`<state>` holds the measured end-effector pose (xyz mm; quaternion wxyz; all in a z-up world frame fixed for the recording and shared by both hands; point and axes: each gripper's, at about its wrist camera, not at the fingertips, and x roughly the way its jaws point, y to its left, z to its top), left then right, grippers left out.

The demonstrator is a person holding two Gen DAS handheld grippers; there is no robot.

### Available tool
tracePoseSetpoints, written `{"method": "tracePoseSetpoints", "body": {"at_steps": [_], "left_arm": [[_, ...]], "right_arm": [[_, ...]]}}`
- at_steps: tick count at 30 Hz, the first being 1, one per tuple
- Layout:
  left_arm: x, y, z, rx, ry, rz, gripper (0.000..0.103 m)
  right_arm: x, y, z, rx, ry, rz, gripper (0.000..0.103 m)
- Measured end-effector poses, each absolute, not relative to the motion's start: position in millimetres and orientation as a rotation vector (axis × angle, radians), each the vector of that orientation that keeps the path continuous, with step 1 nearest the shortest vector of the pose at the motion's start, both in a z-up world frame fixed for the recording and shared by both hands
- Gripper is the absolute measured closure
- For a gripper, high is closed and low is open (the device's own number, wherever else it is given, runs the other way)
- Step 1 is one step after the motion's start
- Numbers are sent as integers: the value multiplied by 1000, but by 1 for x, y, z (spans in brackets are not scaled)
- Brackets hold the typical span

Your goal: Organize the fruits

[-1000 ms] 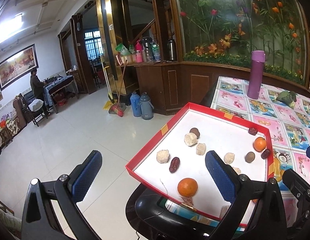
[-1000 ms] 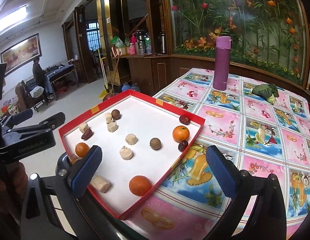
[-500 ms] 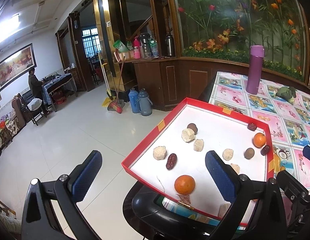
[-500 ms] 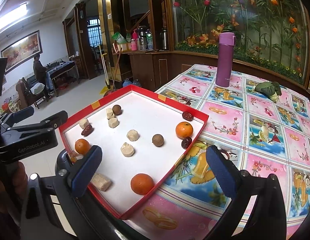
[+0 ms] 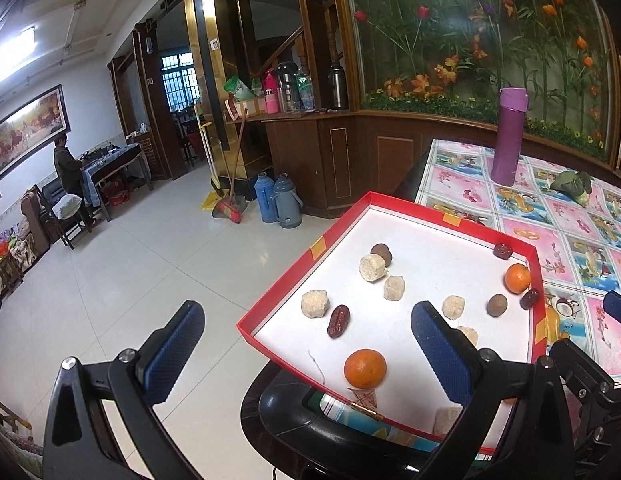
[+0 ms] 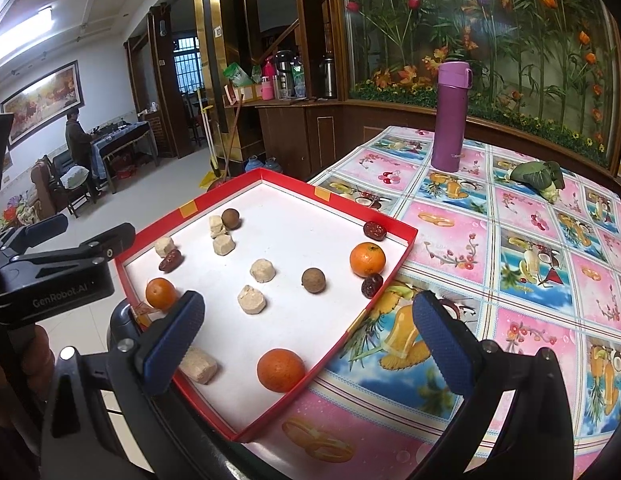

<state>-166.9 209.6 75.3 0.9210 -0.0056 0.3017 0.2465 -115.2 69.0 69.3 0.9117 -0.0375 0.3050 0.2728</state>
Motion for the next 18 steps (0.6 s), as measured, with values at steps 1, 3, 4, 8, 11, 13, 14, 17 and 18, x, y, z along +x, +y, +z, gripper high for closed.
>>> {"method": "tracePoseSetpoints", "body": {"at_steps": [1, 3, 4, 8, 11, 13, 14, 17, 18], "left_arm": [[-167, 210, 75, -13, 621, 506, 0], [-167, 209, 75, -15, 621, 504, 0], [-167, 209, 75, -16, 622, 504, 0], [-167, 209, 75, -15, 622, 506, 0], [-167, 208, 75, -19, 622, 504, 0], [-167, 209, 76, -17, 622, 505, 0], [-167, 209, 75, -17, 622, 503, 0], [-168, 208, 75, -17, 621, 504, 0], [-168, 208, 75, -18, 622, 503, 0]], "right_arm": [[-115, 69, 69, -76, 629, 561, 0], [-115, 69, 69, -78, 626, 563, 0], [-114, 69, 68, -78, 626, 561, 0], [-114, 68, 67, -72, 625, 560, 0], [-113, 68, 66, -71, 627, 558, 0], [-113, 67, 67, -69, 624, 559, 0], [-113, 68, 66, -69, 624, 559, 0], [-113, 67, 67, -68, 624, 559, 0], [-113, 67, 67, -70, 624, 559, 0]]}}
